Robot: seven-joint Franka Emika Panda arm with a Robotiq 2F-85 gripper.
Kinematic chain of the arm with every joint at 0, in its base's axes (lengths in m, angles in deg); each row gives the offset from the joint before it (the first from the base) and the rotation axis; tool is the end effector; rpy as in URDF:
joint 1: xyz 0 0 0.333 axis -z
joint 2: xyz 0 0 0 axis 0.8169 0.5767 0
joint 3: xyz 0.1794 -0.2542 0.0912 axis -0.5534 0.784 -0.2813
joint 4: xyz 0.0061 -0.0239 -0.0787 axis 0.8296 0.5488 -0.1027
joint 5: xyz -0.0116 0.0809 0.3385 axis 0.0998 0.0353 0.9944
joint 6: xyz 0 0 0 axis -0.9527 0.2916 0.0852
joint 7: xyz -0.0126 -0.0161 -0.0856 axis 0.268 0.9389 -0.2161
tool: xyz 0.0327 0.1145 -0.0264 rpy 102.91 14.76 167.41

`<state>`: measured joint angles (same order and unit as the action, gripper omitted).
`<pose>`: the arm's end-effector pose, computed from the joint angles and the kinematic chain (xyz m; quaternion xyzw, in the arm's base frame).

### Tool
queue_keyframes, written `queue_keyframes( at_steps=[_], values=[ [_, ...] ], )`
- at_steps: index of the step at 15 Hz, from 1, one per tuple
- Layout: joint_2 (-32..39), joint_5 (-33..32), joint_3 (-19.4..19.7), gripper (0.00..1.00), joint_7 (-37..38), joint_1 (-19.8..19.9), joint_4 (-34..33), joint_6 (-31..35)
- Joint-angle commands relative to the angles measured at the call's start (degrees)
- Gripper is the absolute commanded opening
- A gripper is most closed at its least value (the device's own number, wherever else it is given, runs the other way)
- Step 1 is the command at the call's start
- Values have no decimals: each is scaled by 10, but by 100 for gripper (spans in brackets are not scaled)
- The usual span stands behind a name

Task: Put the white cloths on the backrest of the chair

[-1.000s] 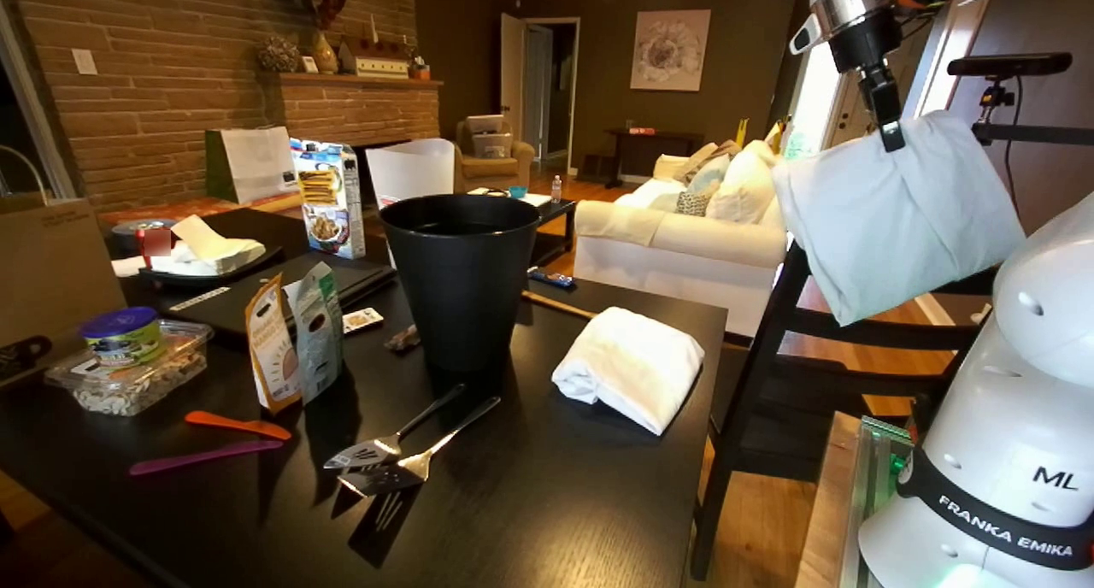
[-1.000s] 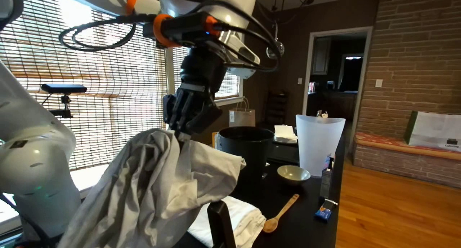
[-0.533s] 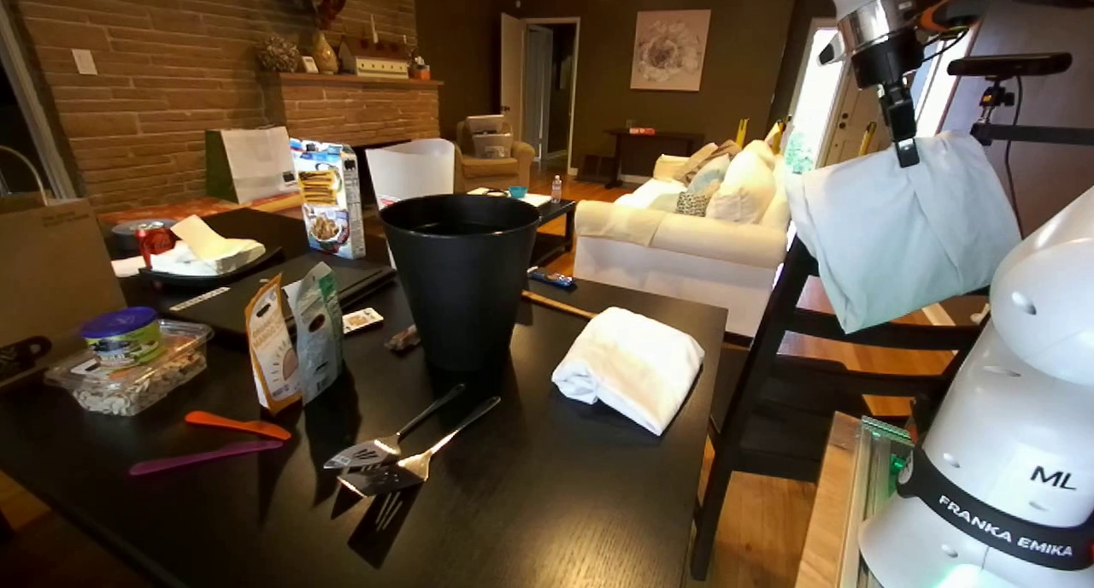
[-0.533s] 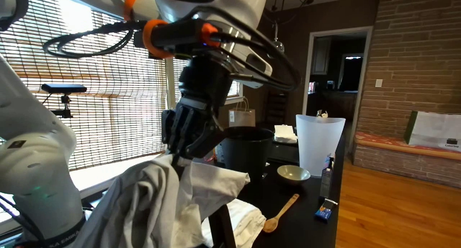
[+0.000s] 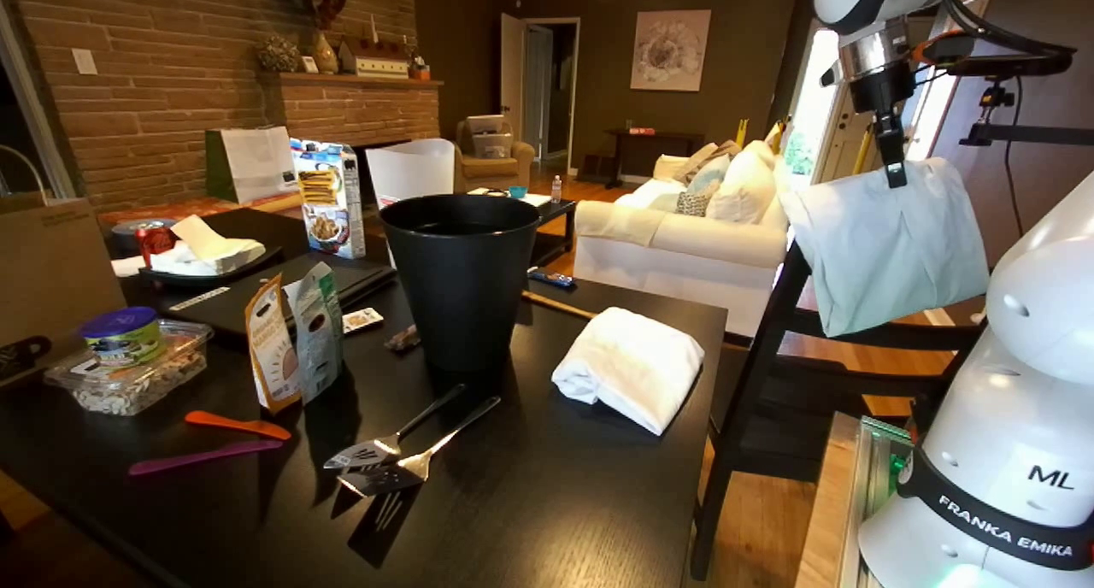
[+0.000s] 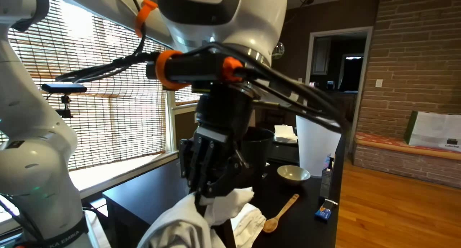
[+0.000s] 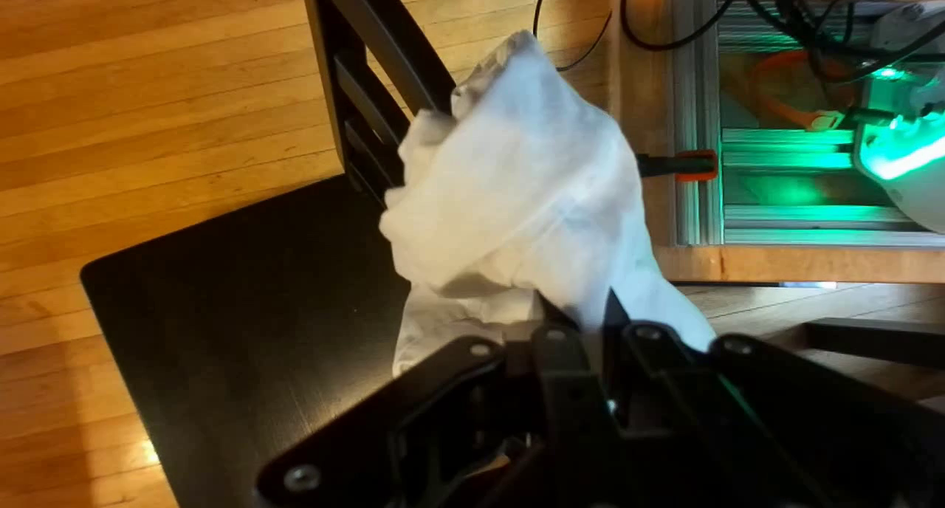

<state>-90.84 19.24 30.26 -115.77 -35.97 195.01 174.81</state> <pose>0.1665 -0.3820 0.4975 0.9765 -0.0052 -0.2145 0.0205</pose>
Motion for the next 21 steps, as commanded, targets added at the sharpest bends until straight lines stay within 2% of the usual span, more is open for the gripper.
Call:
queue_keyframes(
  at_steps=[1,6,11,21],
  values=[
    [42,2,7,2,36,24,-9,33],
    [90,-14,15,2,124,56,-22,88],
    [122,-21,18,2,188,77,-36,110],
    [154,-17,9,2,202,81,-28,131]
  ],
)
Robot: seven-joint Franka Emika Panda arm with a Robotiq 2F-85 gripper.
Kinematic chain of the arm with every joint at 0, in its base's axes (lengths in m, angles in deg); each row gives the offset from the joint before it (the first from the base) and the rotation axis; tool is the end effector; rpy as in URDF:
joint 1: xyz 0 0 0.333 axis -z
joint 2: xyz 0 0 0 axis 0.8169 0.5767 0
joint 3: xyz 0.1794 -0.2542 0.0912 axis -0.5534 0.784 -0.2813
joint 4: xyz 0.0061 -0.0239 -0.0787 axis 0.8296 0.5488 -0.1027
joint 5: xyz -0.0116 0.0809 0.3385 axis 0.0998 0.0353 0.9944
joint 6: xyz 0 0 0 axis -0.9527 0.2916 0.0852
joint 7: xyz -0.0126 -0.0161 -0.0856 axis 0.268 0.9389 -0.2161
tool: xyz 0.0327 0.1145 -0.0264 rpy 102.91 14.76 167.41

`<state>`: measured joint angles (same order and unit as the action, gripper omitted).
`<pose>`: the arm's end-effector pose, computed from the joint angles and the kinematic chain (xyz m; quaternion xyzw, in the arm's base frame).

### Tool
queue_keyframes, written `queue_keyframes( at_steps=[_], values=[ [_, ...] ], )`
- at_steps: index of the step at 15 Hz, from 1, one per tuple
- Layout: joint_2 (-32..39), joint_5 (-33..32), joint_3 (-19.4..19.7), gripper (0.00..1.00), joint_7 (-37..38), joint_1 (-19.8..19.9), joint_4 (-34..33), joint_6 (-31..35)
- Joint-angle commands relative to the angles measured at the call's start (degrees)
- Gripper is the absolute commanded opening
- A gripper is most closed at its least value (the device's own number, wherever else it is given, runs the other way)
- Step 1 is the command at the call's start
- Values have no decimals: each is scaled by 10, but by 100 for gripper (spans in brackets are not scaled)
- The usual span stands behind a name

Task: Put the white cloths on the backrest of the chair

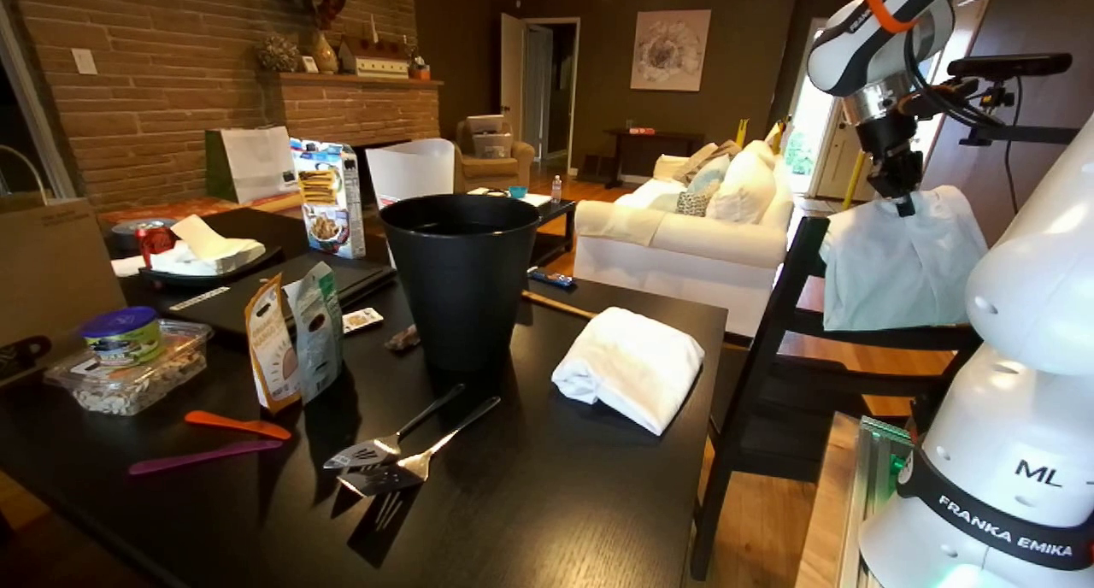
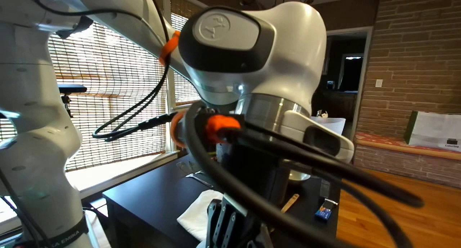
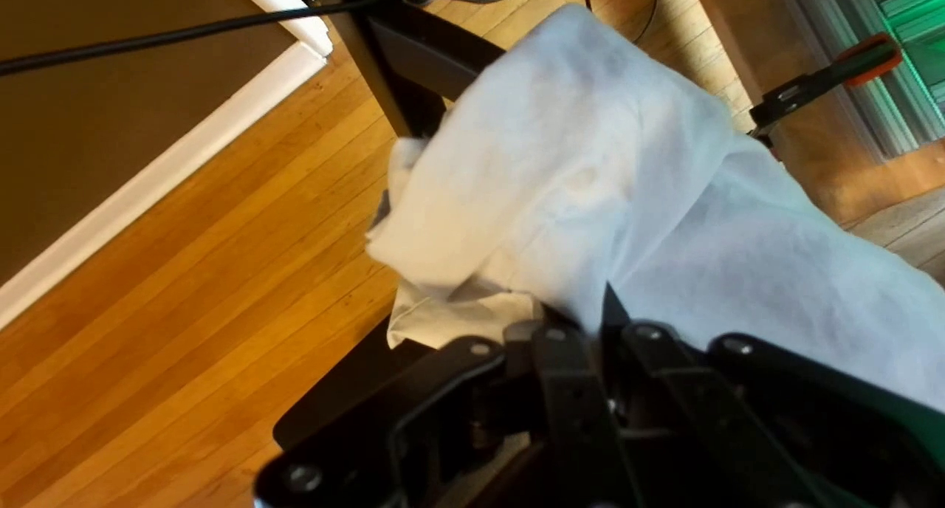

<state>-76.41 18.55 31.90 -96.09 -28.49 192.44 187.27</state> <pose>0.1589 -0.4503 0.4463 0.9419 -0.2143 -0.2394 0.0980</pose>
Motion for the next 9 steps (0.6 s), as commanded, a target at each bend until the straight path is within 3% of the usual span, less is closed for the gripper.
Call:
queue_keyframes(
  at_steps=[1,9],
  values=[
    [13,-11,-8,2,7,6,-4,8],
    [36,-5,-8,2,15,13,-8,53]
  ],
)
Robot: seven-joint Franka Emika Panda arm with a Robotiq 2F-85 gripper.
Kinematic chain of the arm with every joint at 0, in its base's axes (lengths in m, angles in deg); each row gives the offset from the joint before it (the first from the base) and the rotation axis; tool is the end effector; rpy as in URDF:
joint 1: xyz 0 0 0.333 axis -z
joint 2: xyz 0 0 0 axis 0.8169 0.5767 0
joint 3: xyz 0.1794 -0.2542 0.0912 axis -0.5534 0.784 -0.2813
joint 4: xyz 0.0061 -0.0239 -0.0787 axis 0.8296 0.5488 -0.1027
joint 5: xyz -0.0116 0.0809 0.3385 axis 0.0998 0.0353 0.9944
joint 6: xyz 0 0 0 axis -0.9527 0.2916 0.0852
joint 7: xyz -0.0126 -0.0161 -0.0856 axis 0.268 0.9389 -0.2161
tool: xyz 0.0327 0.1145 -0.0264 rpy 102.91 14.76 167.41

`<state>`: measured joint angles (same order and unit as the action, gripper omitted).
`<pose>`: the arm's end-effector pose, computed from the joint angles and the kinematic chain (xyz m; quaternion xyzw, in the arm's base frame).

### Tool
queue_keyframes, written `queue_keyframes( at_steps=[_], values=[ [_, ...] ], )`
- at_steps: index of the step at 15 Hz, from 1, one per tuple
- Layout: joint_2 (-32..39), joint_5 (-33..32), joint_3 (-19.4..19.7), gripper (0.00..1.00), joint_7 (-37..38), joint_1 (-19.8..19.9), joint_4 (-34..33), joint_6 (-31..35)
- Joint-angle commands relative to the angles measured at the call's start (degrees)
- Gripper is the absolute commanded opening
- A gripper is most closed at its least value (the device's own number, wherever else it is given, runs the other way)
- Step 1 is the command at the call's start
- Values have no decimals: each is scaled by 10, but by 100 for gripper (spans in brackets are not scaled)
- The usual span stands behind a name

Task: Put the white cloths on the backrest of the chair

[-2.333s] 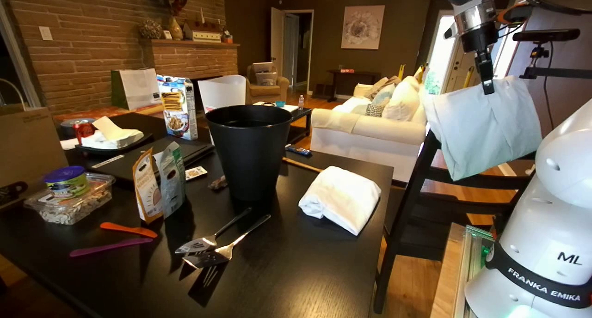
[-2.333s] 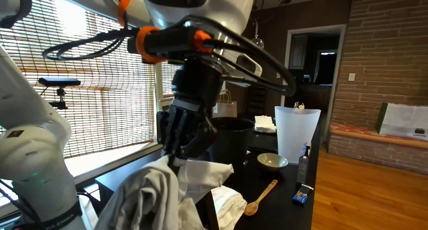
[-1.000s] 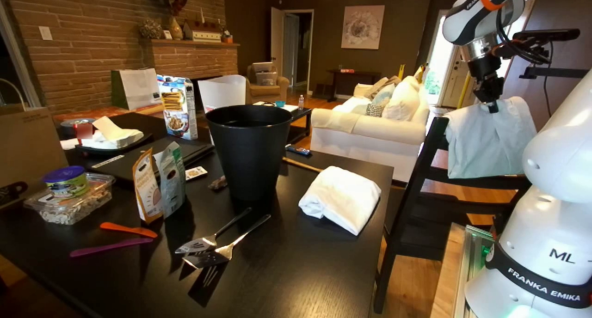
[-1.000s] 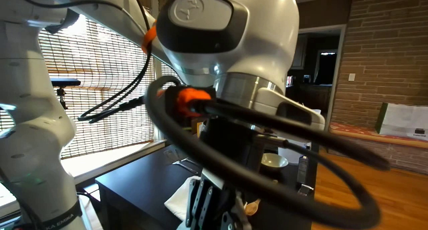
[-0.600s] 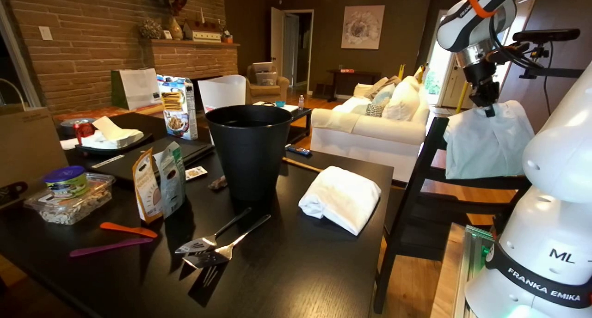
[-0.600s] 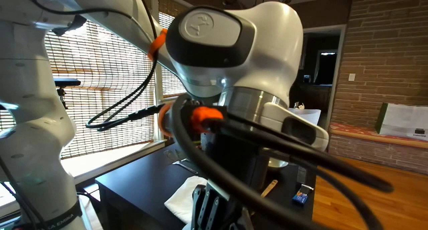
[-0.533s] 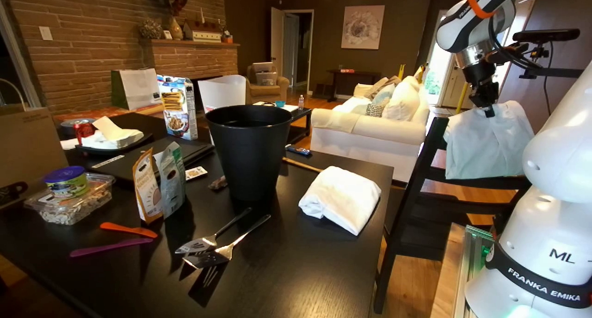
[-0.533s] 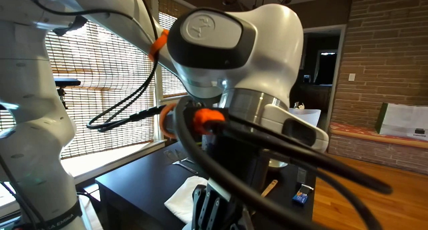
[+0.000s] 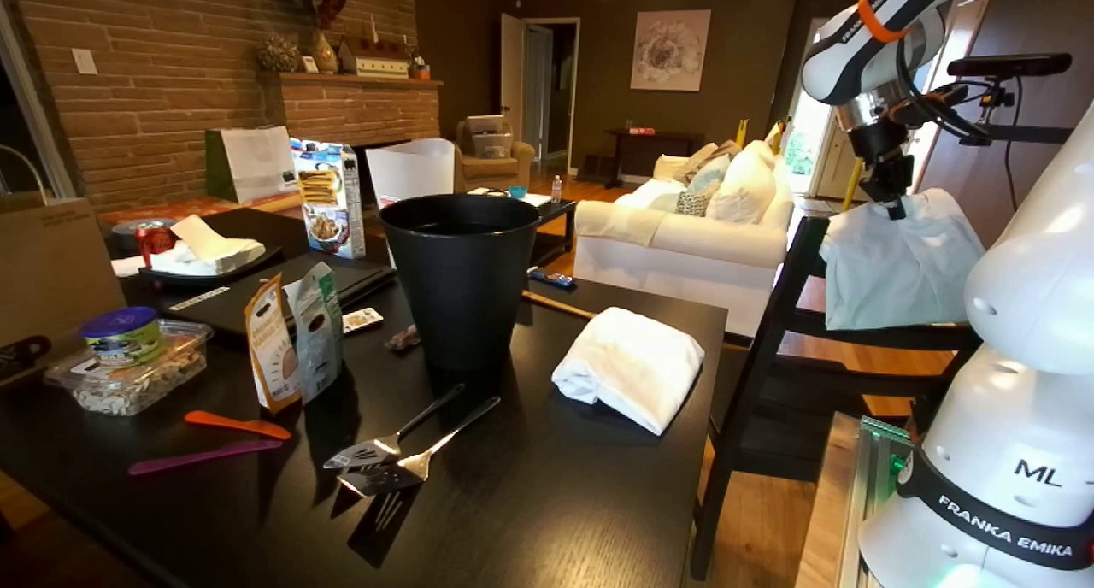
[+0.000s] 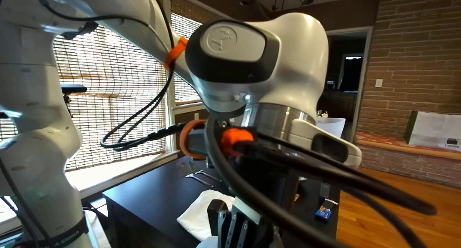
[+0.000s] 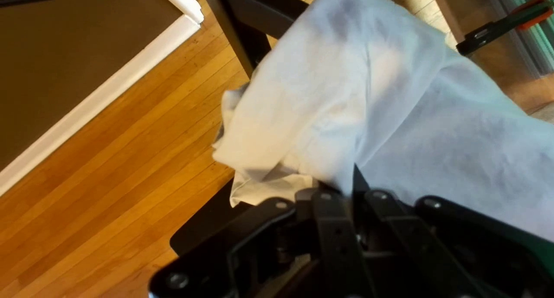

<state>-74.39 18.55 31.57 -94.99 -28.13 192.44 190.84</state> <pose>0.1691 -0.4575 0.4370 0.9421 -0.2140 -0.2314 0.1150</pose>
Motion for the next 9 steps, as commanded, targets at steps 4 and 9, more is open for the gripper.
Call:
queue_keyframes(
  at_steps=[4,9],
  values=[
    [18,-3,-8,42,-3,9,-8,14],
    [7,-5,-16,77,-6,7,-22,13]
  ],
)
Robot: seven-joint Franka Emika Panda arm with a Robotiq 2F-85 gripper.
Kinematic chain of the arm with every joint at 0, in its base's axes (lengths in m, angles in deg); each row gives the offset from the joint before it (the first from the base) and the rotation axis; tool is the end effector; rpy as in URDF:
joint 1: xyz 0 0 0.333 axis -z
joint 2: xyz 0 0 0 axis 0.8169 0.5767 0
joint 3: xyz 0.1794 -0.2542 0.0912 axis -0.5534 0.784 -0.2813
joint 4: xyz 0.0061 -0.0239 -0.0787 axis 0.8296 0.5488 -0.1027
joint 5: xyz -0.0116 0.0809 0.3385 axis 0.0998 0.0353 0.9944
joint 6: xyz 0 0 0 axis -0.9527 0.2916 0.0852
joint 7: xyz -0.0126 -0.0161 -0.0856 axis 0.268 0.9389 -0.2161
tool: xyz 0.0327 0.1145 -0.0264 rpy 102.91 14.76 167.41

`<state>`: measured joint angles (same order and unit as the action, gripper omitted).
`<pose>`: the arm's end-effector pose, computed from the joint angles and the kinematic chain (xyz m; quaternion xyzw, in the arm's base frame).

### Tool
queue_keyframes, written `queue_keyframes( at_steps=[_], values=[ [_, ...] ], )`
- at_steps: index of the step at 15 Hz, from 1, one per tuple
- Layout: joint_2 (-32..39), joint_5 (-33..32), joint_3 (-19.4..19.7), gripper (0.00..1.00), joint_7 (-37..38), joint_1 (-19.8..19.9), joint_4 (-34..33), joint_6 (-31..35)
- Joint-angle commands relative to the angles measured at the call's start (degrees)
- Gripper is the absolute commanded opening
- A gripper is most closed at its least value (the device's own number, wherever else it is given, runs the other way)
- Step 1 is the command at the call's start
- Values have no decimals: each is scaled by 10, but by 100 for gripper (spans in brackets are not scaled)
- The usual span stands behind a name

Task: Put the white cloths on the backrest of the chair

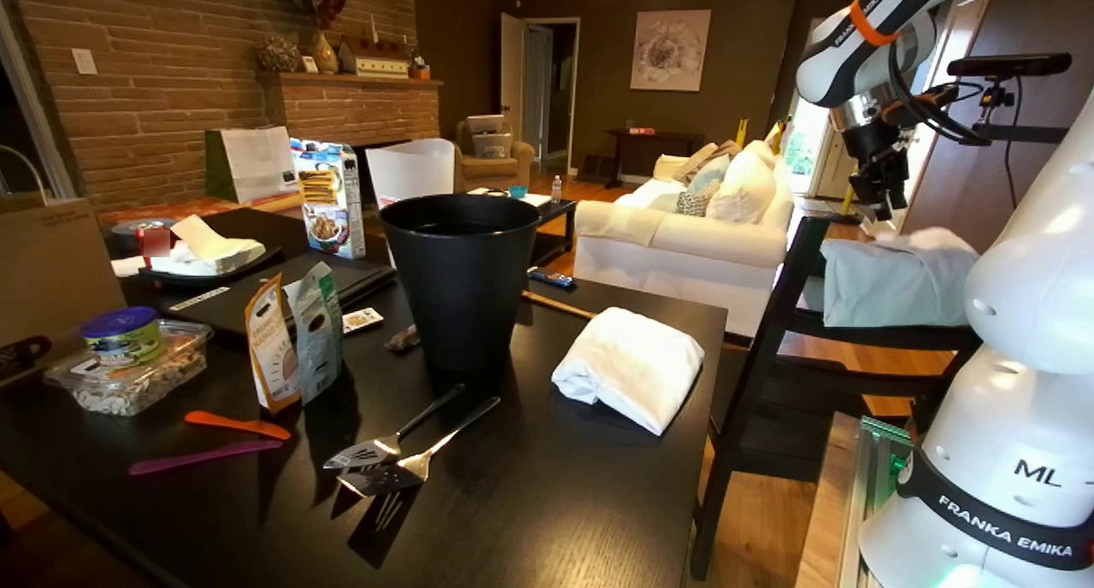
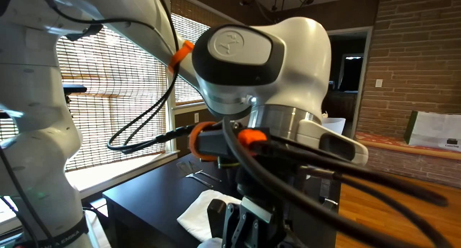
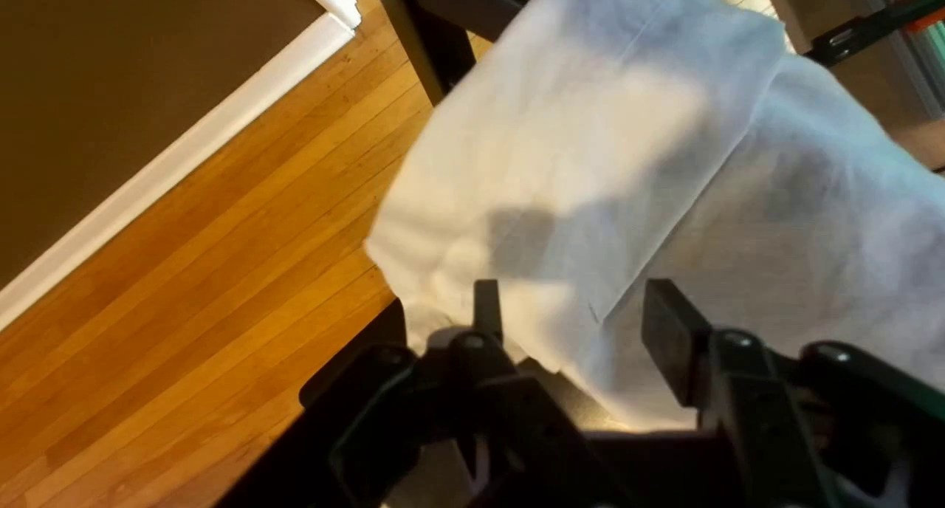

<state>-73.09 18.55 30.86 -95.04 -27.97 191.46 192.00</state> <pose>0.1796 -0.4620 0.4368 0.9430 -0.2068 -0.2286 0.1257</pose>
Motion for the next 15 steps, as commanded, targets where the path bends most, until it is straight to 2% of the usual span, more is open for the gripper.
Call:
queue_keyframes(
  at_steps=[1,3,15],
  values=[
    [-6,-5,-10,85,-5,6,-14,3],
    [-11,1,-14,99,-8,5,-18,1],
    [-74,13,-47,100,-23,1,-14,-5]
  ],
)
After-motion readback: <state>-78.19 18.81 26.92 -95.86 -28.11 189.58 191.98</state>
